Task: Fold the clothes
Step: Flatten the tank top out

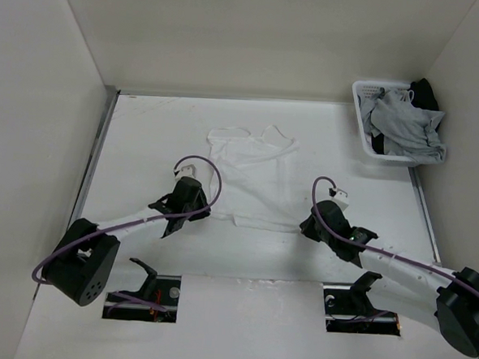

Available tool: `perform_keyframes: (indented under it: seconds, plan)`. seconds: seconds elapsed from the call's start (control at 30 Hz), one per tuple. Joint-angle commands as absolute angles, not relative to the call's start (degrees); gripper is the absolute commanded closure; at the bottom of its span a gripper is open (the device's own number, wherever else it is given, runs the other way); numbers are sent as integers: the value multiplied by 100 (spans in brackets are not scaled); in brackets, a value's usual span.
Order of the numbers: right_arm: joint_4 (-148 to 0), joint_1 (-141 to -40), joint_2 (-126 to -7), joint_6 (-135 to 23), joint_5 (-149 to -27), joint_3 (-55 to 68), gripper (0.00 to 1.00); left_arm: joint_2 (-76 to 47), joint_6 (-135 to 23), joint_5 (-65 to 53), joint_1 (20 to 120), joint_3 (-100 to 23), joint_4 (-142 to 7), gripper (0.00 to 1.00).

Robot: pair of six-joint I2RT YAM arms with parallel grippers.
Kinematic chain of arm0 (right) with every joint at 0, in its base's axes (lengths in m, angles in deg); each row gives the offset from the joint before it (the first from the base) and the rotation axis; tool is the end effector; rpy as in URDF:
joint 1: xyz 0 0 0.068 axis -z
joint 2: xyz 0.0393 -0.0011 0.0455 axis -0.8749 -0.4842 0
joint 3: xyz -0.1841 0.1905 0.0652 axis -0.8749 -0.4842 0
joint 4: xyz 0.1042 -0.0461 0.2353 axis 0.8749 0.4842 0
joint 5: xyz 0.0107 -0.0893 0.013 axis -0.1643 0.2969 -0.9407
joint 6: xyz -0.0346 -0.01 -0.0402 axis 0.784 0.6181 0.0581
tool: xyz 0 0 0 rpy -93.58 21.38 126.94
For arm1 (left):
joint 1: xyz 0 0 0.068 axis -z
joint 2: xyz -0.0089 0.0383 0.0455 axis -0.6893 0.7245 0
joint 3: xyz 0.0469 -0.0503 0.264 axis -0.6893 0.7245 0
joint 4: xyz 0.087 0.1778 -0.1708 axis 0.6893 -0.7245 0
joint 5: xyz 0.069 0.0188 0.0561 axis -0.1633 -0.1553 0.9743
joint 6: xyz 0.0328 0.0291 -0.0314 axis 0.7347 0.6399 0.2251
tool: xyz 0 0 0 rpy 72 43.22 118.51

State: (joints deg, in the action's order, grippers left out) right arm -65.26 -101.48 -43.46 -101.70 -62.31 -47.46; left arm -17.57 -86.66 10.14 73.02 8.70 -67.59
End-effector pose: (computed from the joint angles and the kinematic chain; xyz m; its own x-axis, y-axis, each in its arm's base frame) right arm 0.1506 0.1140 0.1653 -0.6903 0.4064 -0.5985 0.1563 0.8915 0.4252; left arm 0.1988 -0.1068 0.1466 -0.7349 -0.3449 -0.5839 -0.1140 0.9116 -0.3950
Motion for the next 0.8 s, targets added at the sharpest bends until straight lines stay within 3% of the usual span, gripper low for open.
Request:
perform_keyframes:
  seconds: [0.0, 0.07, 0.17, 0.4, 0.6, 0.77]
  plan:
    - [-6821, -10142, -4283, -10166, -6247, -4772, 99, -1645, -8635, 1124, 7332, 717, -6678, 87]
    - [-6829, -10142, -4283, -10166, -6247, -4790, 99, -1802, -8661, 1177, 7350, 700, -6765, 94]
    - [-6751, -10090, -4152, -10201, -6247, -4860, 99, -2416, -8714, 1334, 7385, 708, -7317, 96]
    - [-6311, -10203, -3985, -10587, -6335, -4895, 97, -3227, -9011, 1547, 7490, 822, -8734, 78]
    - [-6214, -10423, -3634, -10483, -6475, -4825, 66, -3254, -9267, 1678, 7622, 849, -8700, 66]
    - [-6249, -10336, -3528, -10237, -6590, -4764, 59, -2929, -9197, 1617, 7719, 753, -8243, 61]
